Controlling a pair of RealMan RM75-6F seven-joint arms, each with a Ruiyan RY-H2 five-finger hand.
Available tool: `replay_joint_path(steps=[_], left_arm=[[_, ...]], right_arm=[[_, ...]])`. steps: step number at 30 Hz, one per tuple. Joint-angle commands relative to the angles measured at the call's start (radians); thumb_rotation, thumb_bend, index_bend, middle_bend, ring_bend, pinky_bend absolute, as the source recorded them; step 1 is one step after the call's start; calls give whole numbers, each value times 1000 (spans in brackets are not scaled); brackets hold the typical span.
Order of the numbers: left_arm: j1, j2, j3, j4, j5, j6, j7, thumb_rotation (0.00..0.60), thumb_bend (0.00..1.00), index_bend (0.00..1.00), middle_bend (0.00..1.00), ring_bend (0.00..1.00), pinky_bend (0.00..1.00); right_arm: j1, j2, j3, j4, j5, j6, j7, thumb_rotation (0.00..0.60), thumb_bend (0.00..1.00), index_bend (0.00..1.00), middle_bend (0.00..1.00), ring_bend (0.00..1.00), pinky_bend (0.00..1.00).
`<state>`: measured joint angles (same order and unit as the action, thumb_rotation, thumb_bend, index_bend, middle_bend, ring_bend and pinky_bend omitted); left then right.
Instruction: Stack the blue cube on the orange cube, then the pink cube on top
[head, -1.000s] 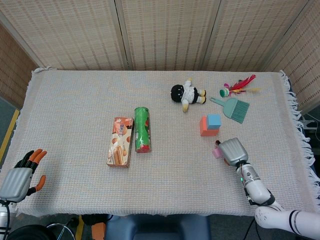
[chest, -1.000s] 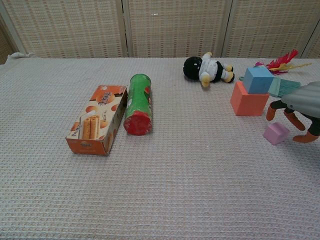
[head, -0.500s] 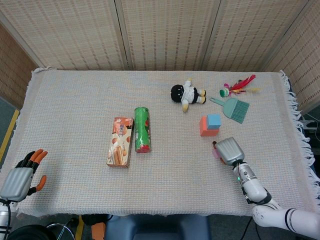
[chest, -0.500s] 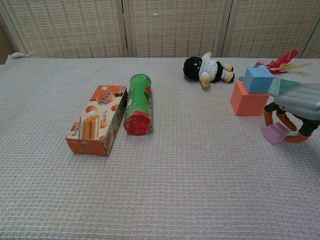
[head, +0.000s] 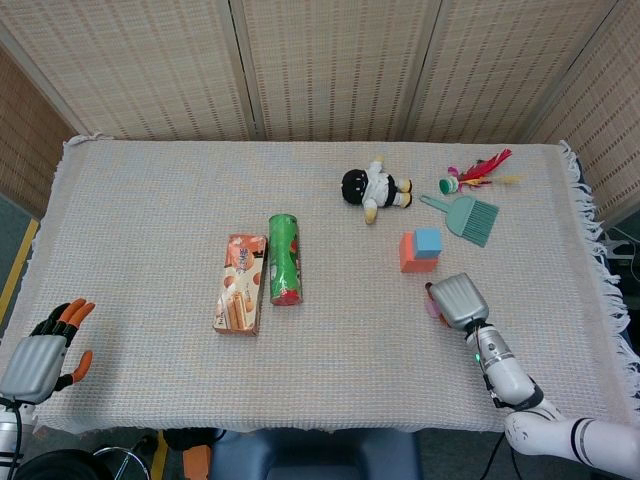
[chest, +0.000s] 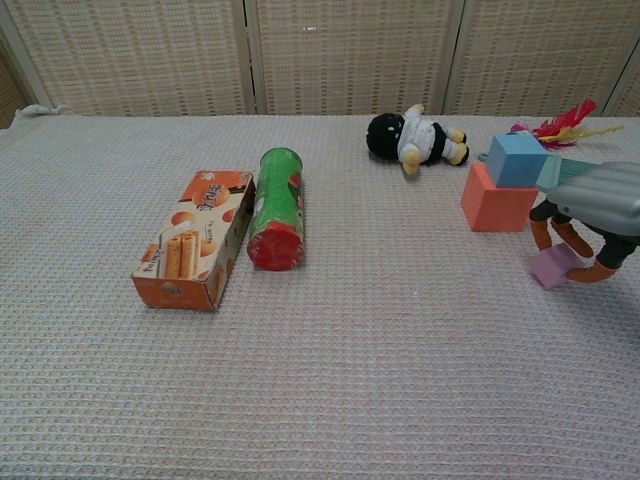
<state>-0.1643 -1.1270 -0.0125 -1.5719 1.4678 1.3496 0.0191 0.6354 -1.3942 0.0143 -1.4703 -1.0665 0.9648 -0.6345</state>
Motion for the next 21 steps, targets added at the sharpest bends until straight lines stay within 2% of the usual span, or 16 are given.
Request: replay_joint_path(steps=[1, 6, 12, 15, 21], left_arm=[[0, 1, 1, -1, 1, 0, -1, 600, 457, 77, 38, 57, 234], [0, 3, 3, -2, 8, 3, -7, 600, 458, 77, 38, 58, 235], [-1, 4, 6, -3, 18, 3, -15, 600, 460, 78, 38, 60, 235], [2, 5, 9, -7, 23, 10, -7, 600, 466, 77, 39, 65, 236], [9, 7, 9, -16, 29, 27, -3, 600, 468, 78, 40, 68, 236]], right_arm=[[-2, 19, 9, -29, 9, 7, 1, 600, 171, 536, 660, 769, 716], [1, 83, 42, -126, 68, -10, 33, 600, 173, 560, 661, 769, 717], [41, 216, 111, -303, 166, -36, 54, 600, 173, 588, 661, 758, 722], [63, 266, 138, -367, 193, -14, 33, 600, 172, 594, 661, 721, 722], [128, 344, 180, -469, 325, 15, -39, 600, 172, 599, 661, 717, 722]])
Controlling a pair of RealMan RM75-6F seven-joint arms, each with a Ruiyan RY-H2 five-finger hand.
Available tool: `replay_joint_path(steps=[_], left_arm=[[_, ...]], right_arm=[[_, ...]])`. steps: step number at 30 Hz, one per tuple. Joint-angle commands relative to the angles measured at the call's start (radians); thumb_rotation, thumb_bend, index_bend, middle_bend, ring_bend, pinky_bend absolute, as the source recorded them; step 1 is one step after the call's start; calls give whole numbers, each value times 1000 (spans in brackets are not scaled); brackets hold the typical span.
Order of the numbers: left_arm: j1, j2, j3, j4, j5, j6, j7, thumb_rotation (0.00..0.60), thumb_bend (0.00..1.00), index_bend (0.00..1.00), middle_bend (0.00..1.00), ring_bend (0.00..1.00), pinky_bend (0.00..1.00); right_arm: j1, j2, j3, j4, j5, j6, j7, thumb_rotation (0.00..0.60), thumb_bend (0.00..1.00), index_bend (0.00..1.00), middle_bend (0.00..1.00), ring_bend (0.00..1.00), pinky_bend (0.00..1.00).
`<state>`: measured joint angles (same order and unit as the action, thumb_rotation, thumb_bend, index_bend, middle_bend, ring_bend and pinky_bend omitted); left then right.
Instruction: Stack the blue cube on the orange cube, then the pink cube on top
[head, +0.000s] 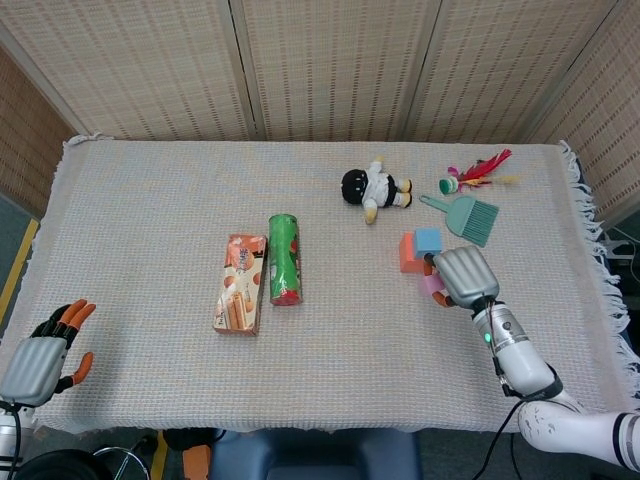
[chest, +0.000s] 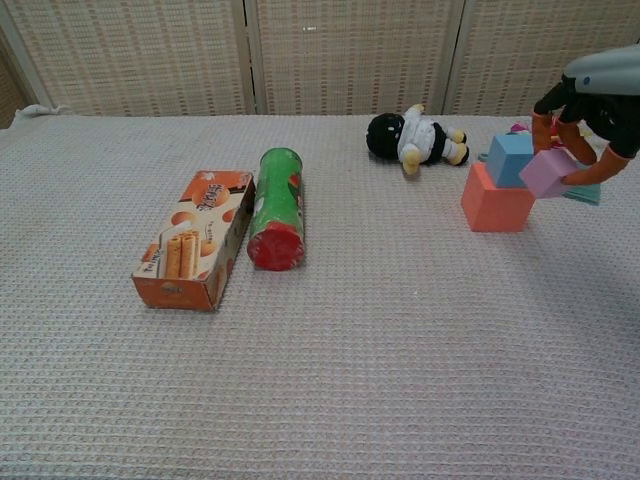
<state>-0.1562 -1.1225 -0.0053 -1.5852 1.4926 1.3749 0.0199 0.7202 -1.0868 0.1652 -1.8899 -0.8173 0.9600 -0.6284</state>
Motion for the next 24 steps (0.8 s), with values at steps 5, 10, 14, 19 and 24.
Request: replay_joint_path(steps=[5, 10, 14, 19, 24], left_arm=[[2, 8, 8, -7, 15, 2, -7, 600, 475, 78, 41, 69, 237], [4, 9, 4, -6, 20, 15, -12, 600, 475, 78, 41, 74, 237], [5, 3, 5, 4, 31, 24, -19, 600, 474, 77, 40, 73, 237], [-3, 1, 3, 16, 29, 8, -32, 600, 475, 77, 41, 74, 237], [-5, -1, -1, 19, 13, 0, -31, 600, 475, 78, 40, 73, 236]], right_arm=[[125, 53, 65, -69, 251, 53, -112, 600, 173, 600, 661, 717, 717], [222, 52, 79, -18, 426, 52, -191, 600, 172, 600, 661, 709, 717], [312, 42, 93, 56, 608, -4, -230, 600, 173, 606, 661, 706, 717], [403, 23, 76, 161, 763, -83, -276, 600, 172, 614, 661, 699, 717], [456, -1, 39, 224, 824, -113, -307, 600, 172, 628, 661, 696, 717]])
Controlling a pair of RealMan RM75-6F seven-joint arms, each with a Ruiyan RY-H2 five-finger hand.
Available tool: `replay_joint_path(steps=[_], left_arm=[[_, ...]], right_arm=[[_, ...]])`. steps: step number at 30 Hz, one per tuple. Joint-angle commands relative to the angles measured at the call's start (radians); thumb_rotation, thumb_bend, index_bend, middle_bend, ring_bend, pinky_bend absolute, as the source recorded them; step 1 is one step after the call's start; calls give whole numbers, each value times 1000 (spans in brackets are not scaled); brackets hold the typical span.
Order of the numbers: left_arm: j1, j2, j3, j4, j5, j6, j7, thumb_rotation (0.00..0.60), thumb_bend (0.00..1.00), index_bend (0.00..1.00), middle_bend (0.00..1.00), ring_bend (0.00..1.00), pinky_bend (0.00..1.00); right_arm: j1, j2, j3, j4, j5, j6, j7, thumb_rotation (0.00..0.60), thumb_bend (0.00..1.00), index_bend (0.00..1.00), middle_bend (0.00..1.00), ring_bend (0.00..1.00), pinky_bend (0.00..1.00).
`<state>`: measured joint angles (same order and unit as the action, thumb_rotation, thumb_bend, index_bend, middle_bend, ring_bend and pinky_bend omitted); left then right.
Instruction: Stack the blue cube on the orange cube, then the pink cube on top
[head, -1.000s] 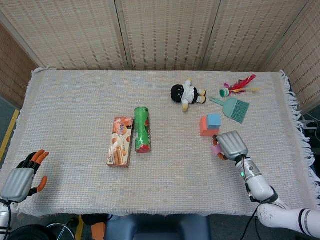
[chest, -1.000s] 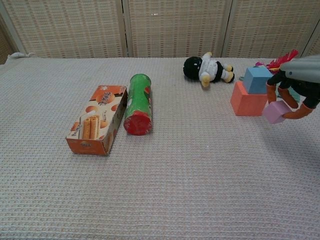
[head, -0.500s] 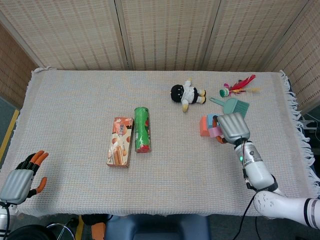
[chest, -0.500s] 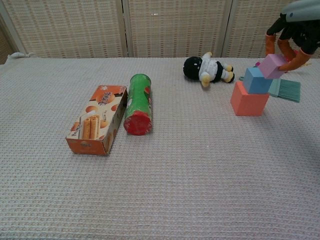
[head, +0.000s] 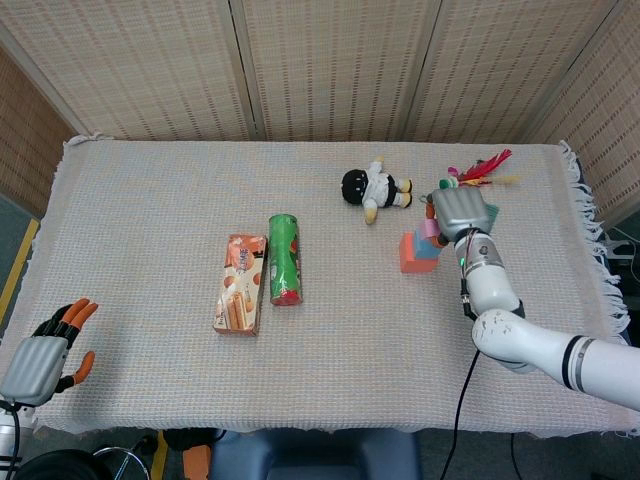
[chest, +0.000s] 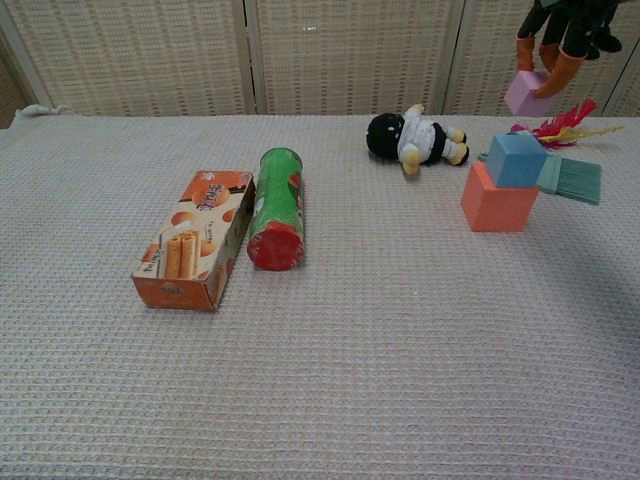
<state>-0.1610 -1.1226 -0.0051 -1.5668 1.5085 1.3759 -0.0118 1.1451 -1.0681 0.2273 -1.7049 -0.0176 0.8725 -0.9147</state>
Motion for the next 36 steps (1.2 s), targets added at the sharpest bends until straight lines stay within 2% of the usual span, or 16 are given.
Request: replay_joint_path(steps=[1, 7, 14, 26, 36], left_arm=[[-1, -2, -3, 1, -5, -2, 1, 600, 474, 78, 40, 74, 236], [-9, -7, -8, 5, -35, -31, 10, 600, 474, 78, 40, 73, 237], [-14, -10, -10, 7, -40, -39, 17, 600, 474, 94, 40, 74, 237], [-15, -12, -8, 5, -41, -41, 23, 600, 474, 95, 40, 74, 237], [-17, -11, -4, -2, -42, -49, 34, 600, 475, 95, 41, 74, 239]], right_arm=[[33, -25, -28, 48, 27, -31, -16, 600, 172, 626, 661, 696, 717], [63, -64, -84, 106, 48, -68, -32, 600, 172, 626, 661, 692, 716], [88, -93, -122, 151, 52, -62, -35, 600, 172, 626, 661, 692, 717], [95, -93, -159, 139, 38, -29, -28, 600, 173, 626, 661, 692, 716], [97, -105, -169, 136, 38, -14, -15, 600, 172, 626, 661, 692, 716]])
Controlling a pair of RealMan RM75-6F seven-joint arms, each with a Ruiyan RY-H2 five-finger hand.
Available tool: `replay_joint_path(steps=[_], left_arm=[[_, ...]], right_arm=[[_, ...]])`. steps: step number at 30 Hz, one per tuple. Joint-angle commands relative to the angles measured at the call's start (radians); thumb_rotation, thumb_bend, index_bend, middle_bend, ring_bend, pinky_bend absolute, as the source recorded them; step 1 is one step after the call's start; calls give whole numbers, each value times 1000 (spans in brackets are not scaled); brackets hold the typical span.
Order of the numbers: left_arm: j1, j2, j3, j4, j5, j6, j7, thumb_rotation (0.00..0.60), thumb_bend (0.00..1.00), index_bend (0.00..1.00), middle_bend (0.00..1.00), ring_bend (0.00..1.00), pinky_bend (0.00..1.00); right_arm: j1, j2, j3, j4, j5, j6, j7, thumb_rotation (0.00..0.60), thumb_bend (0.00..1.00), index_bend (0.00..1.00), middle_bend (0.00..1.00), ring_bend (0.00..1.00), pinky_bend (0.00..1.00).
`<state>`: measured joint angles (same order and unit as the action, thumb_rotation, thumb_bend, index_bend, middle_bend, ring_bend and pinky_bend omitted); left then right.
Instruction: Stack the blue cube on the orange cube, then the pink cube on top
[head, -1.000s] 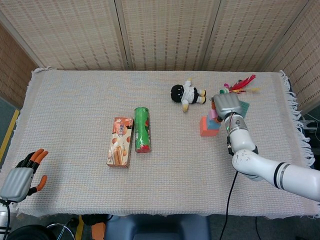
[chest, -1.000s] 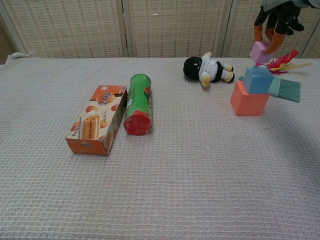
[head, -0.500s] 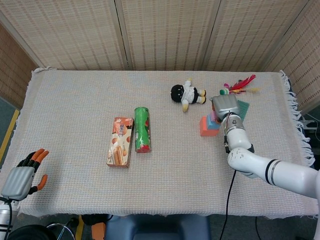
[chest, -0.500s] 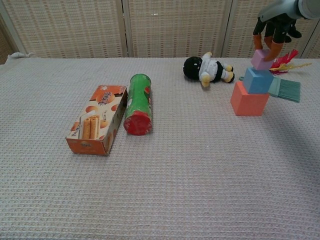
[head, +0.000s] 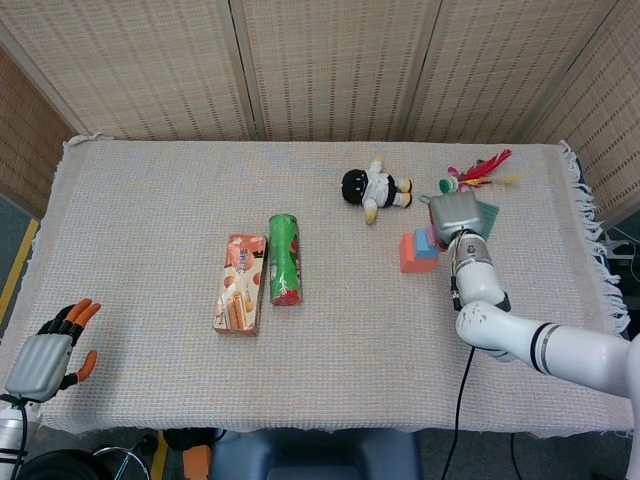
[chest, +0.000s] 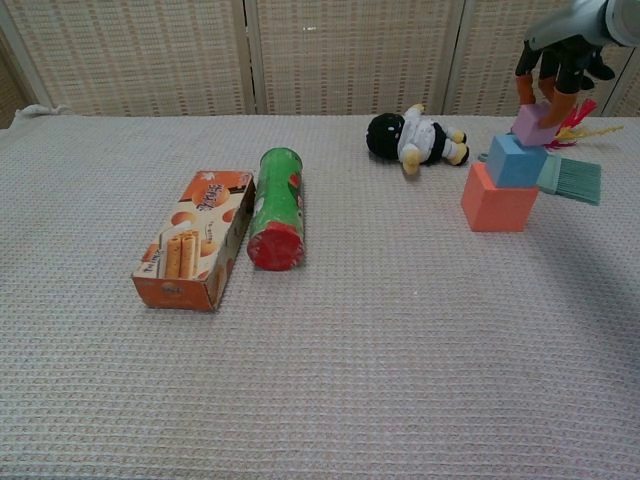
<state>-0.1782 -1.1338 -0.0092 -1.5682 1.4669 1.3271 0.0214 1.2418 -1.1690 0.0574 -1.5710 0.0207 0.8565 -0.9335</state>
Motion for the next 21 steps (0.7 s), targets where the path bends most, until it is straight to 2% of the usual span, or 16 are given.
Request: replay_joint_path(steps=[1, 21], left_arm=[[1, 1, 0, -2, -2, 1, 2, 600, 475, 94, 40, 74, 239], [6, 12, 4, -10, 6, 11, -8, 600, 475, 86, 40, 74, 241]], right_arm=[[1, -7, 1, 3, -2, 7, 4, 600, 172, 627, 661, 692, 716], [15, -44, 1, -6, 13, 67, -28, 600, 173, 622, 661, 692, 717]])
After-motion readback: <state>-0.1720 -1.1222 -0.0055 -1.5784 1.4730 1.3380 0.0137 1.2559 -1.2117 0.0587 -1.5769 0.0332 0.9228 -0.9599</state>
